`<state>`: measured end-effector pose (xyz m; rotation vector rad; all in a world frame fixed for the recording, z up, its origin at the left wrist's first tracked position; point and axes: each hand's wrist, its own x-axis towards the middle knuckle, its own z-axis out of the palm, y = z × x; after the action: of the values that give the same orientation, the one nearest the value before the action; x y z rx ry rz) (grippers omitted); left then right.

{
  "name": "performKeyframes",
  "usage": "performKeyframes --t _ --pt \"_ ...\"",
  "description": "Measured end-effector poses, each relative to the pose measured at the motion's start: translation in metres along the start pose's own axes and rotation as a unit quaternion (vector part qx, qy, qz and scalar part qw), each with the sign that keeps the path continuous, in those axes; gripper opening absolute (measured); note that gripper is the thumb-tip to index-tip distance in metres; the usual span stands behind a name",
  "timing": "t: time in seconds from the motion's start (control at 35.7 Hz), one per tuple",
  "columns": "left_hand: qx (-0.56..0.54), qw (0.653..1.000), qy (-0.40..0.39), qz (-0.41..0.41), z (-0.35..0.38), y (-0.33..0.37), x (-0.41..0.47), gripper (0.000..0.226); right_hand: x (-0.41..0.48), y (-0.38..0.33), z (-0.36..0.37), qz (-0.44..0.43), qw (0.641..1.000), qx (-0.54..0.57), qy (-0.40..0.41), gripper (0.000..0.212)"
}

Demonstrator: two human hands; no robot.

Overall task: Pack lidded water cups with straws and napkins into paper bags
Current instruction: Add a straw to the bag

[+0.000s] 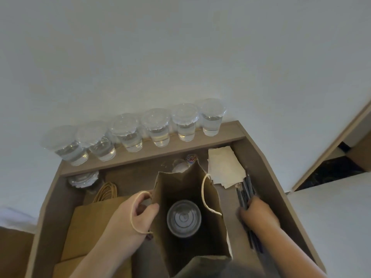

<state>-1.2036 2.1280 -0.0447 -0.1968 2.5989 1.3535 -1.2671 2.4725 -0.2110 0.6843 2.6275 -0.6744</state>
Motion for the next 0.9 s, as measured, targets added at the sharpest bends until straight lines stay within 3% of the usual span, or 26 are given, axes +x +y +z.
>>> performKeyframes --t 0.28,0.5,0.64,0.7,0.73,0.81,0.9 --pt "-0.01 1.0 -0.017 0.013 0.002 -0.003 0.001 0.01 0.006 0.006 -0.002 0.022 1.0 0.007 -0.019 0.016" --pt "-0.025 0.999 -0.021 -0.008 0.0 0.0 0.001 0.012 -0.034 -0.014 -0.06 -0.033 0.996 -0.032 -0.079 0.008" --pt "-0.021 0.999 -0.029 -0.02 -0.001 -0.003 0.003 0.013 -0.098 -0.024 -0.145 -0.167 0.977 -0.003 -0.135 0.013" --pt "-0.021 0.999 -0.038 -0.012 -0.002 -0.003 0.005 0.005 -0.134 -0.035 -0.179 -0.244 0.965 0.044 -0.088 0.004" --pt "-0.019 0.999 -0.037 -0.008 -0.002 -0.005 0.005 0.005 -0.152 -0.043 -0.194 -0.285 0.953 0.081 -0.06 0.009" --pt "-0.008 0.999 -0.031 0.001 -0.002 -0.009 0.007 0.01 -0.195 -0.073 -0.22 -0.398 0.902 0.165 -0.01 0.047" --pt "-0.007 0.999 -0.038 0.005 -0.002 -0.009 0.007 0.01 -0.21 -0.105 -0.22 -0.472 0.877 0.09 0.002 0.032"
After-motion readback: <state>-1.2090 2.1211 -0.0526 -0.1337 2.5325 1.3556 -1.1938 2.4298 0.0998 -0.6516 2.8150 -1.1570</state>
